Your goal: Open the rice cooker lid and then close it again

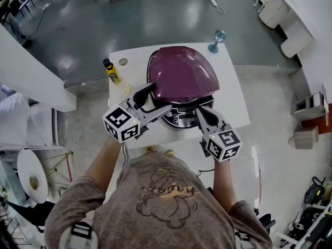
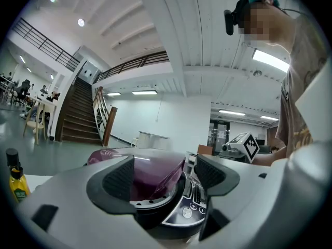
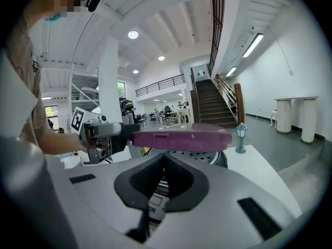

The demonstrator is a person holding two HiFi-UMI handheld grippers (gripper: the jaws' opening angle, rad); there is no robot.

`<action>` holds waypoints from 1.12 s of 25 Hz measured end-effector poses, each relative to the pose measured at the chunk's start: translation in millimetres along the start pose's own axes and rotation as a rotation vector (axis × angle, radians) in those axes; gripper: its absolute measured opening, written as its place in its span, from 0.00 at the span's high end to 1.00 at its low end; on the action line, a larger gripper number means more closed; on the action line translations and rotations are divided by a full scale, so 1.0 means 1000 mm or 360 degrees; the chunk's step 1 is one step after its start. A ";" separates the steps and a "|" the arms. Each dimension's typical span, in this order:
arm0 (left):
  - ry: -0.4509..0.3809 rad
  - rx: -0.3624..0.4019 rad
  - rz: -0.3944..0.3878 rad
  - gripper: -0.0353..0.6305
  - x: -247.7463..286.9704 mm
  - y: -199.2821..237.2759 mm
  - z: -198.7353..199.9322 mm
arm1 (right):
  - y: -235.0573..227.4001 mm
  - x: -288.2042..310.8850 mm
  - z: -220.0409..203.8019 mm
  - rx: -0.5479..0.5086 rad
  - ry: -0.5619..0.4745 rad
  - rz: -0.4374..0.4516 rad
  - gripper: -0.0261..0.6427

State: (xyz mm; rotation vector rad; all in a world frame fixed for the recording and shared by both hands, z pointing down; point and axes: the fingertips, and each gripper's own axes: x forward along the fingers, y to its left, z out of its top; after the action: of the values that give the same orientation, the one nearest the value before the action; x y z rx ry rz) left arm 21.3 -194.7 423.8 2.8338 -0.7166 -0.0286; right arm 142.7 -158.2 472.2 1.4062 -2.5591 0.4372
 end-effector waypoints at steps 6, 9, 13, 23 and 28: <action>0.0023 -0.0005 0.0004 0.37 0.000 -0.001 -0.008 | 0.003 -0.002 0.020 -0.0032 -0.0058 -0.0001 0.95; 0.0051 0.0007 0.0011 0.37 0.001 -0.002 -0.013 | 0.004 0.001 0.027 -0.0044 -0.0064 0.0006 0.96; 0.0065 -0.0006 0.0012 0.37 0.001 -0.003 -0.019 | 0.005 0.003 0.037 -0.0060 -0.0086 0.0009 0.96; 0.0072 -0.0044 0.0023 0.37 0.000 0.000 -0.024 | -0.012 0.016 0.031 -0.0068 -0.0037 -0.0062 0.96; 0.0079 -0.0036 0.0025 0.37 0.001 -0.001 -0.025 | -0.016 0.019 0.024 -0.0057 -0.0019 -0.0065 0.96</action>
State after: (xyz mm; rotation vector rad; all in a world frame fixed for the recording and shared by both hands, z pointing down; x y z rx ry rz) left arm 24.3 -188.8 448.2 2.7966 -0.7232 0.0355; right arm 145.9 -189.6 457.9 1.4505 -2.5295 0.3754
